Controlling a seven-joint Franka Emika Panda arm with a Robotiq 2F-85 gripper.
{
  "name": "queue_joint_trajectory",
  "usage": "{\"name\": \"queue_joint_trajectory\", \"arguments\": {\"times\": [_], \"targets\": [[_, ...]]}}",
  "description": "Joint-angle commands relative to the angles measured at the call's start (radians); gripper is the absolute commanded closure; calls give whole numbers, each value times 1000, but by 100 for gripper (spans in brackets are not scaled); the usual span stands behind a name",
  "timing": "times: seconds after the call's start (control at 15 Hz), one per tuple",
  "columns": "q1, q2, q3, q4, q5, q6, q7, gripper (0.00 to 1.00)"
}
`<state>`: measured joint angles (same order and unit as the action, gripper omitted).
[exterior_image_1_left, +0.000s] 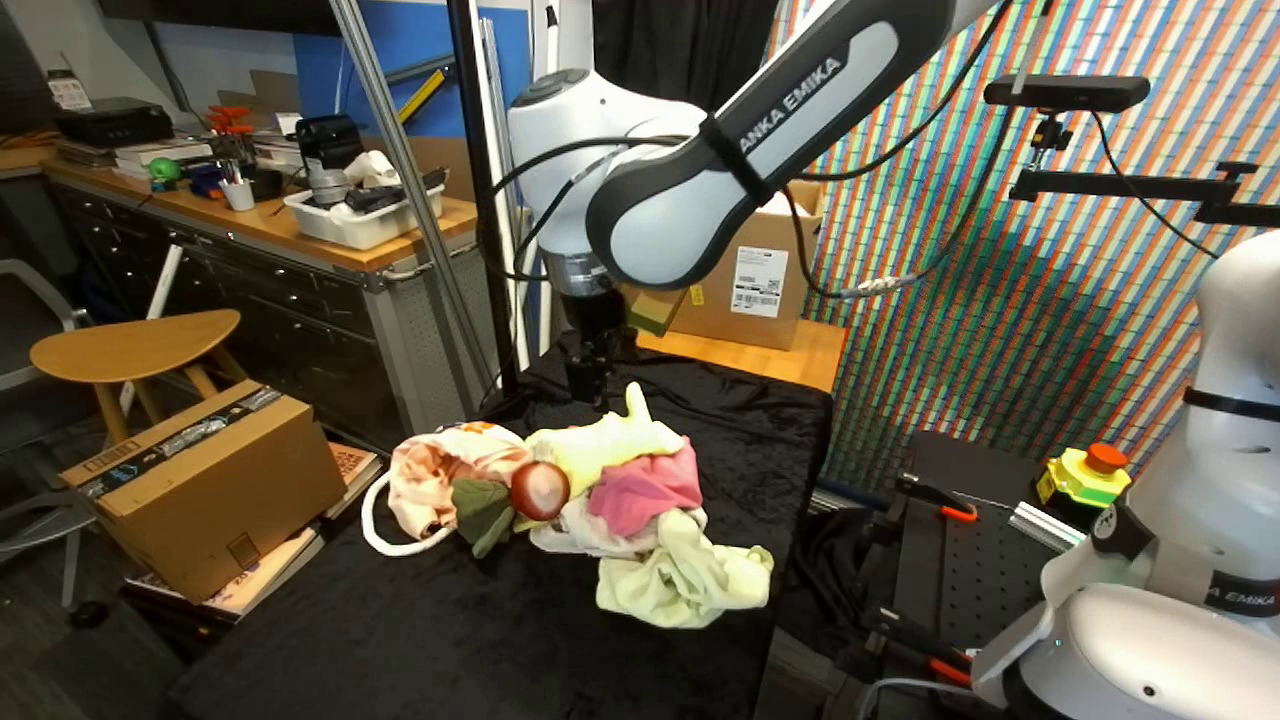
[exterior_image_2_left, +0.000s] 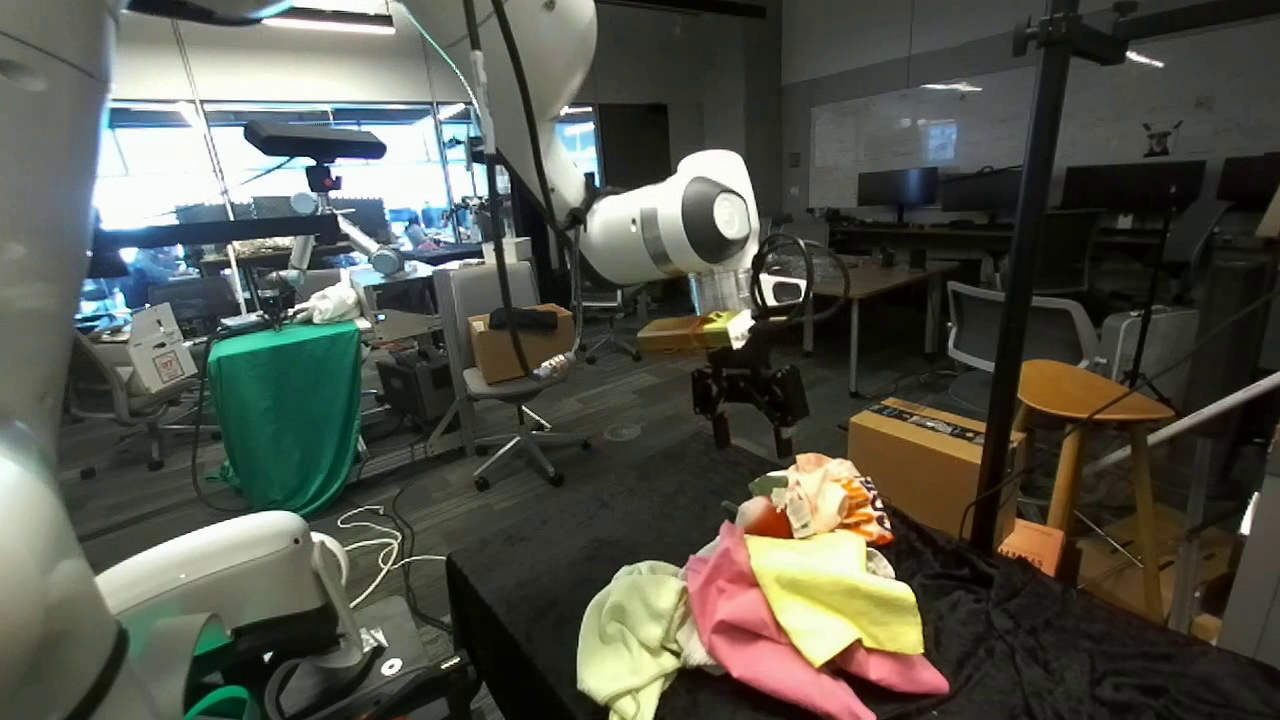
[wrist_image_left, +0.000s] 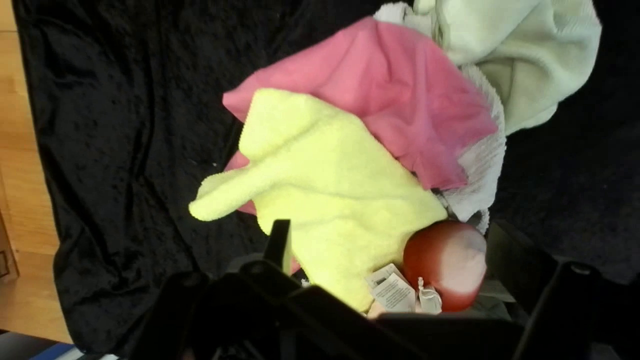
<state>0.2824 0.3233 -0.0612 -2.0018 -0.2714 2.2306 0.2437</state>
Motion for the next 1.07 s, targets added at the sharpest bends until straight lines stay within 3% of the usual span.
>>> {"name": "queue_joint_trajectory", "arguments": {"times": [0.0, 0.47, 1.0], "targets": [[-39, -209, 52, -122, -22, -97, -24, 0], [-109, -547, 116, -316, -5, -130, -34, 0], [-188, -846, 103, -503, 27, -84, -129, 0]]}}
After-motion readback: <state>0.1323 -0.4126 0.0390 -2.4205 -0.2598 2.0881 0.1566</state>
